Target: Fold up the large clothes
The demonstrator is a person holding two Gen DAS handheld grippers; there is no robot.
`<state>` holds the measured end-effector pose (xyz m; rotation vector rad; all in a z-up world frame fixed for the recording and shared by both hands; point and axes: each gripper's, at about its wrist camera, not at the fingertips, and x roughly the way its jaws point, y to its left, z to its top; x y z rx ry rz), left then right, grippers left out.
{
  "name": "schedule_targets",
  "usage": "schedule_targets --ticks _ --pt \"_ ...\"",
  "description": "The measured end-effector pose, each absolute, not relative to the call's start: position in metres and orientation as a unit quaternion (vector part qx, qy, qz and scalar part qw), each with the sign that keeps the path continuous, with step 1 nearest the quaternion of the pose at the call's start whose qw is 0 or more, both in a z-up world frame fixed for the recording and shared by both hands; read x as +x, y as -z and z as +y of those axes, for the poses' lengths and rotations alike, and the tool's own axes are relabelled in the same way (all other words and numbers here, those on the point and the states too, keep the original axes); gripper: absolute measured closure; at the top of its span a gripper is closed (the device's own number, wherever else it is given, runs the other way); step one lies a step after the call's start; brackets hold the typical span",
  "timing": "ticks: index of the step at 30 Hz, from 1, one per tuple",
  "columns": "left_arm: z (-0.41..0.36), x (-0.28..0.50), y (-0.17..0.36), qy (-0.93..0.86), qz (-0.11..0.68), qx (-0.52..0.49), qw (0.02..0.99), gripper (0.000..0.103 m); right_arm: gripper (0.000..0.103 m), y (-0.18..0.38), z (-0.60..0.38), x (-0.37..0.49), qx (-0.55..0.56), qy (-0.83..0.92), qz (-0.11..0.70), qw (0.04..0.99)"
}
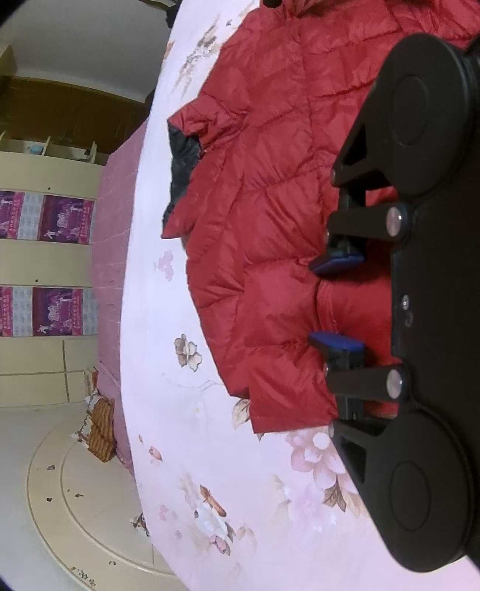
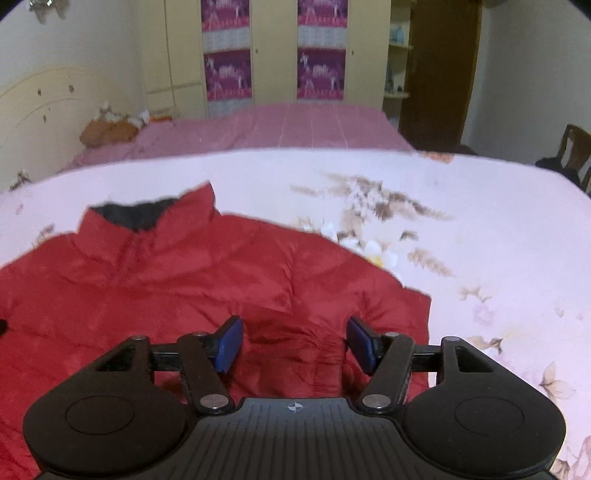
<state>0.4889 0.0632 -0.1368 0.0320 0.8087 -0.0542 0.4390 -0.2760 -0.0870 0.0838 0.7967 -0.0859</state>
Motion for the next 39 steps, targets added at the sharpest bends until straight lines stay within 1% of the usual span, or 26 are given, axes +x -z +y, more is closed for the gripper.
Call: schedule_targets --ticks 3,6,8,11,18,24,27,29,31,34,39 --pt "0.062 0.479 0.127 0.033 0.382 0.011 0.924 0.068 0.041 0.077 -0.267 0.432 0.035 0.031 0.376 0.925" --pt "0.057 0.464 0.116 0.046 0.371 0.012 0.928 0.064 0.041 0.073 -0.255 0.422 0.02 0.02 0.37 0.929" --pt "0.053 0.456 0.112 0.055 0.366 0.011 0.929 0.059 0.041 0.073 -0.248 0.416 0.012 0.013 0.371 0.928" --pt "0.046 0.443 0.112 0.069 0.367 0.02 0.928 0.054 0.041 0.078 -0.24 0.409 0.004 0.007 0.377 0.926" --pt "0.046 0.422 0.127 0.073 0.384 0.026 0.92 0.052 0.041 0.093 -0.237 0.392 -0.013 0.004 0.392 0.92" --pt "0.05 0.429 0.144 0.071 0.406 0.02 0.911 0.049 0.041 0.12 -0.251 0.389 -0.049 0.041 0.421 0.905" --pt "0.051 0.432 0.147 0.069 0.41 0.018 0.909 0.049 0.041 0.125 -0.263 0.388 -0.018 0.043 0.429 0.902" --pt "0.05 0.431 0.148 0.07 0.409 0.022 0.91 0.049 0.041 0.128 -0.262 0.389 -0.028 0.042 0.43 0.902" --pt "0.049 0.43 0.149 0.071 0.409 0.025 0.91 0.049 0.041 0.132 -0.267 0.389 -0.012 0.041 0.432 0.901" --pt "0.049 0.431 0.147 0.071 0.41 0.027 0.909 0.049 0.041 0.124 -0.279 0.388 0.035 0.044 0.433 0.9" --pt "0.046 0.429 0.146 0.068 0.405 0.033 0.911 0.049 0.041 0.107 -0.287 0.378 0.049 0.051 0.411 0.909"
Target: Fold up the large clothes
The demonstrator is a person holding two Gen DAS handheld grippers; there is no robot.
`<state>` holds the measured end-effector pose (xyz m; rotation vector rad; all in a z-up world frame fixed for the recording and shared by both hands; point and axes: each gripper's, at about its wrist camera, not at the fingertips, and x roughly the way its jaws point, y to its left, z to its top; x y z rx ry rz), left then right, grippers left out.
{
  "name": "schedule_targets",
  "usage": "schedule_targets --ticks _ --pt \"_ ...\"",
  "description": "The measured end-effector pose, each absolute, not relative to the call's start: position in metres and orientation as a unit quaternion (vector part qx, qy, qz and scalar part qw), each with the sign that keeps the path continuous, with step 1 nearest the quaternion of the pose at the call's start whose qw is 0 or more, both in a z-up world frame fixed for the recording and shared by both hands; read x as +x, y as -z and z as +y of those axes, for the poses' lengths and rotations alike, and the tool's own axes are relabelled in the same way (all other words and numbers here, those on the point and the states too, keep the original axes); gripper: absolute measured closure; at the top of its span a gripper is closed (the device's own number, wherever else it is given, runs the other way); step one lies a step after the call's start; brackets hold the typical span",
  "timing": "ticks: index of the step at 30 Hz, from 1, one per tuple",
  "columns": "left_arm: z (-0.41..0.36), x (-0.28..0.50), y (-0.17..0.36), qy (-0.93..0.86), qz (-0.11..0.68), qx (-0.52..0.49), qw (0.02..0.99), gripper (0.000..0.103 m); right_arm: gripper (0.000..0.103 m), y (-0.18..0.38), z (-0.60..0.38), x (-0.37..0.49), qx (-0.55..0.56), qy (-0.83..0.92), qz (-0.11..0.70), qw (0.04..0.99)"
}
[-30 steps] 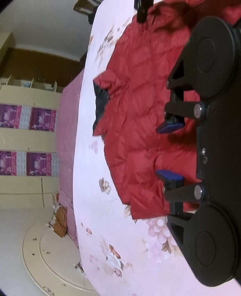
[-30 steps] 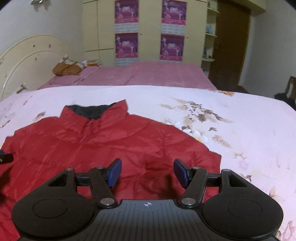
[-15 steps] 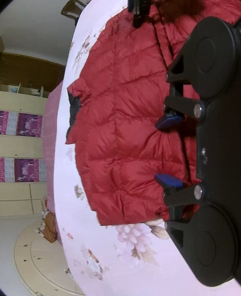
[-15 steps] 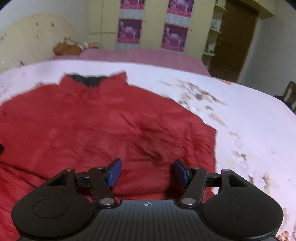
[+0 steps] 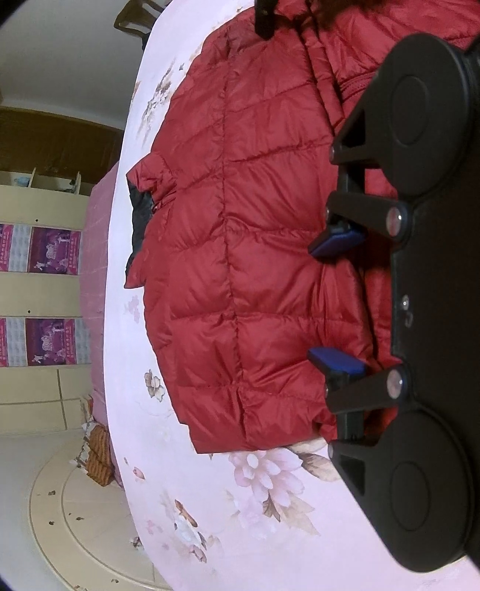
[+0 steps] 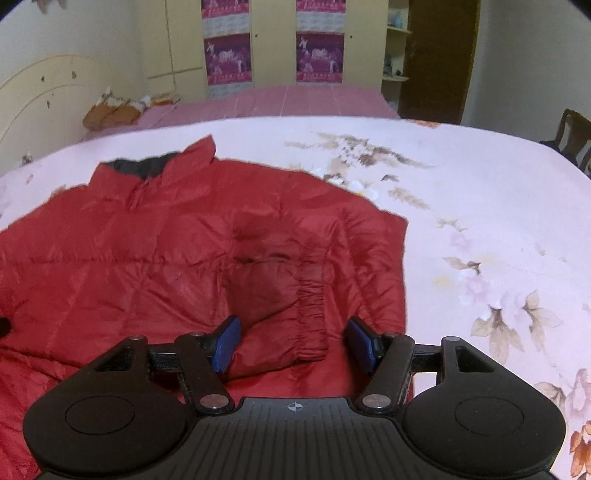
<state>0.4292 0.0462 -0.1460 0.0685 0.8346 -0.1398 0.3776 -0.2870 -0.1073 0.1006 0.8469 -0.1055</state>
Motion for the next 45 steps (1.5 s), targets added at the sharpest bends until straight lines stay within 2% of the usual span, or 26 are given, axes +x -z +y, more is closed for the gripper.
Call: schedule_targets --ticks 3,9,10,11,12,16,18,23,24,25,27,31,39,45 --pt "0.043 0.426 0.142 0.066 0.398 0.041 0.914 0.05 0.041 0.1 -0.296 0.379 0.068 0.065 0.395 0.914" --pt "0.039 0.421 0.136 0.071 0.389 0.052 0.917 0.05 0.042 0.109 -0.306 0.395 0.09 0.055 0.419 0.902" --pt "0.04 0.422 0.137 0.07 0.39 0.052 0.917 0.05 0.045 0.11 -0.306 0.395 0.095 0.049 0.42 0.901" --pt "0.04 0.422 0.137 0.069 0.39 0.051 0.917 0.05 0.059 0.109 -0.306 0.395 0.105 0.04 0.42 0.901" --pt "0.041 0.423 0.137 0.067 0.389 0.05 0.917 0.05 0.082 0.109 -0.307 0.396 0.112 0.031 0.424 0.898" --pt "0.038 0.425 0.135 0.067 0.384 0.05 0.92 0.05 0.083 0.1 -0.306 0.396 0.1 0.036 0.404 0.909" --pt "0.035 0.427 0.135 0.067 0.382 0.05 0.92 0.046 0.084 0.093 -0.308 0.398 0.089 0.044 0.39 0.915" --pt "0.033 0.433 0.143 0.063 0.39 0.051 0.917 0.041 0.083 0.109 -0.311 0.406 0.069 0.043 0.431 0.899" --pt "0.032 0.433 0.143 0.063 0.39 0.051 0.917 0.041 0.077 0.107 -0.311 0.403 0.064 0.047 0.426 0.901" --pt "0.033 0.433 0.142 0.062 0.39 0.051 0.917 0.041 0.063 0.103 -0.312 0.401 0.061 0.06 0.418 0.904" --pt "0.033 0.432 0.139 0.062 0.388 0.05 0.918 0.042 0.055 0.09 -0.315 0.392 0.065 0.076 0.385 0.918" --pt "0.032 0.433 0.142 0.061 0.39 0.051 0.917 0.041 0.056 0.076 -0.301 0.387 0.069 0.047 0.362 0.928" --pt "0.033 0.439 0.148 0.063 0.398 0.048 0.914 0.037 0.055 0.124 -0.285 0.399 0.033 0.055 0.426 0.902" --pt "0.037 0.438 0.143 0.065 0.405 0.046 0.911 0.036 0.054 0.115 -0.279 0.398 0.025 0.071 0.435 0.897"
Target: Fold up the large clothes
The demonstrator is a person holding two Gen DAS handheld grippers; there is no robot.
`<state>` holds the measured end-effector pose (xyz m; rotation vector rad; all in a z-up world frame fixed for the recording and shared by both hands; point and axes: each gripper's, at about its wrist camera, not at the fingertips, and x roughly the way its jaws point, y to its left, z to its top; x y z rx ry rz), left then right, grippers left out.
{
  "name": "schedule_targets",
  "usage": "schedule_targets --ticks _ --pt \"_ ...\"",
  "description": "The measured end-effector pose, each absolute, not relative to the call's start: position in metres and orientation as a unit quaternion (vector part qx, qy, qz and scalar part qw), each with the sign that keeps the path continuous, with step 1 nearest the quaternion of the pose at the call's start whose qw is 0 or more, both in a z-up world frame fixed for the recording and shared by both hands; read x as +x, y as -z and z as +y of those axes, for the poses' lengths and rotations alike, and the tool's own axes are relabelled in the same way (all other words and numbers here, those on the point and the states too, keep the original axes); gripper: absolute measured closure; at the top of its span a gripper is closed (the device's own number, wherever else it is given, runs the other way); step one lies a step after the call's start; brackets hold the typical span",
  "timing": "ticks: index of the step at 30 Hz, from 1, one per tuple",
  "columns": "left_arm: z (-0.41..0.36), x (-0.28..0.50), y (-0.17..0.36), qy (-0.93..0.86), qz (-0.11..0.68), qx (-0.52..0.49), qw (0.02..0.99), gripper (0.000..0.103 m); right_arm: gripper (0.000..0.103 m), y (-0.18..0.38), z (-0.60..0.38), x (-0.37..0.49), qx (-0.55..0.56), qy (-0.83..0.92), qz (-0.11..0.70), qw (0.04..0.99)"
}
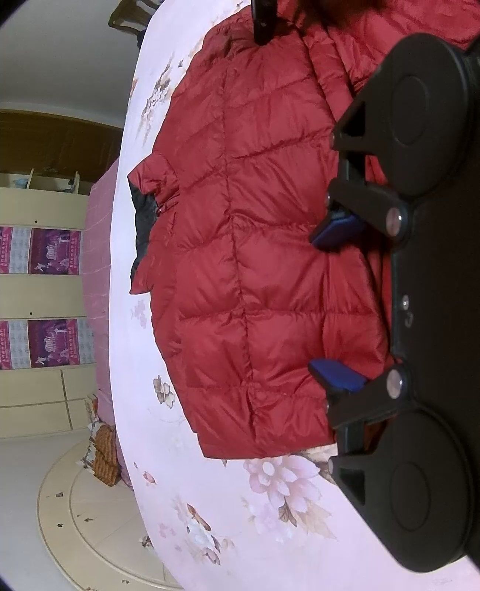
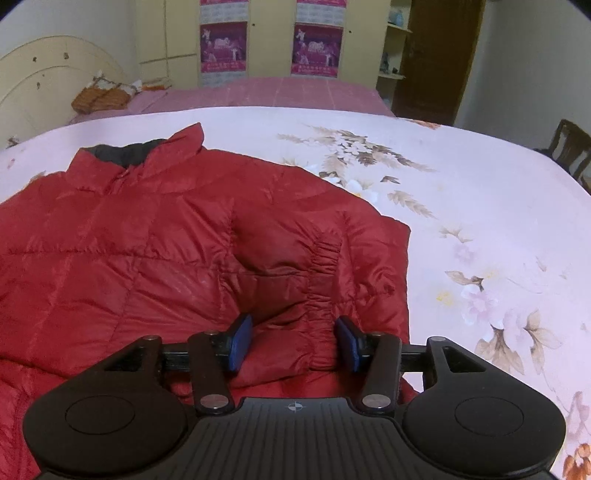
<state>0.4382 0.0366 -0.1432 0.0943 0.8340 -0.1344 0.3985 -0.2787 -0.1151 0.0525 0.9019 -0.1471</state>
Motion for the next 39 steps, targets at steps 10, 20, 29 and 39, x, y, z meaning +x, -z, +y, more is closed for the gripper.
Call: schedule_targets --ticks 10,20,29,39 --pt "0.05 0.406 0.118 0.116 0.391 0.041 0.912 0.03 0.019 0.071 -0.253 0.333 0.048 0.091 0.394 0.913" --pt "0.063 0.351 0.096 0.132 0.381 0.036 0.914 0.023 0.019 0.049 -0.227 0.267 0.053 0.06 0.391 0.917" --pt "0.082 0.277 0.103 0.107 0.391 0.035 0.914 0.022 0.019 0.055 -0.227 0.205 0.042 0.006 0.405 0.913" --pt "0.119 0.206 0.109 0.049 0.403 0.015 0.914 0.023 0.019 0.07 -0.255 0.136 0.011 0.012 0.427 0.904"
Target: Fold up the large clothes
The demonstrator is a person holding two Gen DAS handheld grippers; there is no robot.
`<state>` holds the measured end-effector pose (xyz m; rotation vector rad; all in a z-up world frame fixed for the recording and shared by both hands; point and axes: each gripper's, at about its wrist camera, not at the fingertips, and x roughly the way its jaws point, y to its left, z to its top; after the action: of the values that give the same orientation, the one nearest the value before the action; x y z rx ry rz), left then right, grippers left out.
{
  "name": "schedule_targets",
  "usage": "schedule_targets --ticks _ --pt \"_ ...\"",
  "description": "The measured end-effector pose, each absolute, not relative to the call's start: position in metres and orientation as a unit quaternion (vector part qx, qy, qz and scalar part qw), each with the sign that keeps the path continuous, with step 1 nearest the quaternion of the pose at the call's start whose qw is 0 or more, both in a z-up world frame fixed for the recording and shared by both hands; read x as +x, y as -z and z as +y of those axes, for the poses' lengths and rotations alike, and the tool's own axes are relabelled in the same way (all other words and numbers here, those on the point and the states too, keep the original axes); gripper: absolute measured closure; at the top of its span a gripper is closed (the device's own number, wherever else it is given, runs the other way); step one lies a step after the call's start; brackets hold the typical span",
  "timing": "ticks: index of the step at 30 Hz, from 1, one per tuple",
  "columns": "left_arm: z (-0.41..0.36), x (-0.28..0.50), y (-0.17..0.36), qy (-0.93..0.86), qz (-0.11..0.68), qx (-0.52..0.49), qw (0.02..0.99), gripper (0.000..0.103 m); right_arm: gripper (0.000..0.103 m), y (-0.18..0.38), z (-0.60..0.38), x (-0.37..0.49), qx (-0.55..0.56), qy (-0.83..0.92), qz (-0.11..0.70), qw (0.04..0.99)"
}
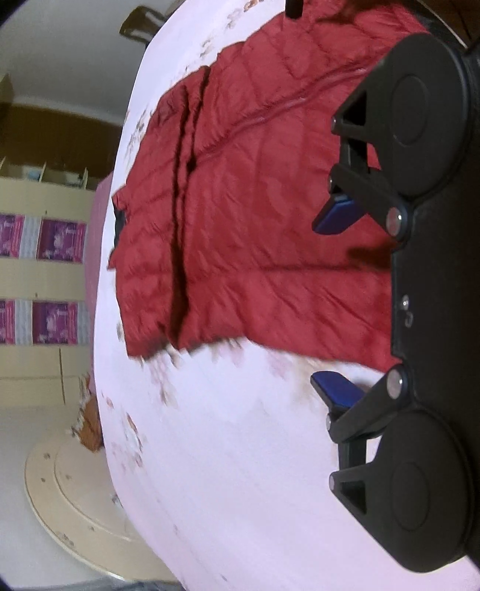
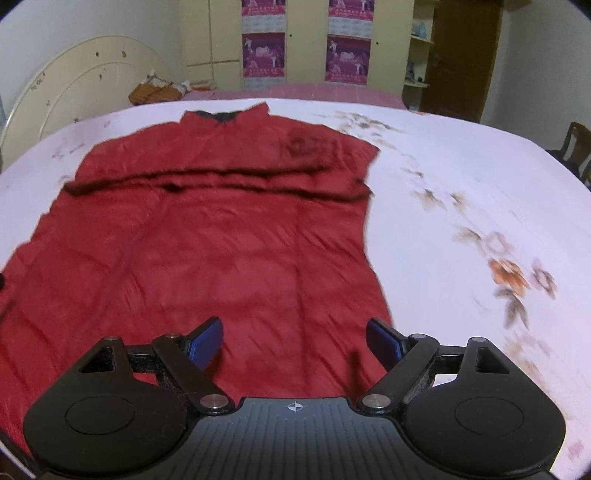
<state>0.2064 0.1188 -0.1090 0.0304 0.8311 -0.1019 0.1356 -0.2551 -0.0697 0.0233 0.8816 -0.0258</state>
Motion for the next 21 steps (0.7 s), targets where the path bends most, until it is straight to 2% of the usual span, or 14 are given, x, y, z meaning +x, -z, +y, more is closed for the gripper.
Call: schedule_targets --ticks 9,11,15,17,20,21 --pt "0.146 0.176 0.124 0.022 0.424 -0.004 0.905 0.024 0.019 0.081 -0.295 0.102 0.017 0.044 0.447 0.894" --pt "0.145 0.172 0.131 0.029 0.433 -0.007 0.901 0.033 0.019 0.085 -0.299 0.097 0.016 0.044 0.451 0.891" --pt "0.144 0.164 0.137 0.039 0.437 -0.024 0.898 0.044 0.019 0.092 -0.306 0.088 0.037 0.04 0.458 0.887" --pt "0.144 0.162 0.137 0.044 0.442 -0.041 0.895 0.057 0.019 0.094 -0.309 0.084 0.055 0.039 0.461 0.885" --pt "0.139 0.159 0.136 0.052 0.447 -0.047 0.892 0.071 0.02 0.094 -0.311 0.076 0.076 0.033 0.461 0.884" --pt "0.137 0.158 0.135 0.055 0.449 -0.044 0.891 0.074 0.026 0.094 -0.312 0.075 0.081 0.031 0.461 0.883"
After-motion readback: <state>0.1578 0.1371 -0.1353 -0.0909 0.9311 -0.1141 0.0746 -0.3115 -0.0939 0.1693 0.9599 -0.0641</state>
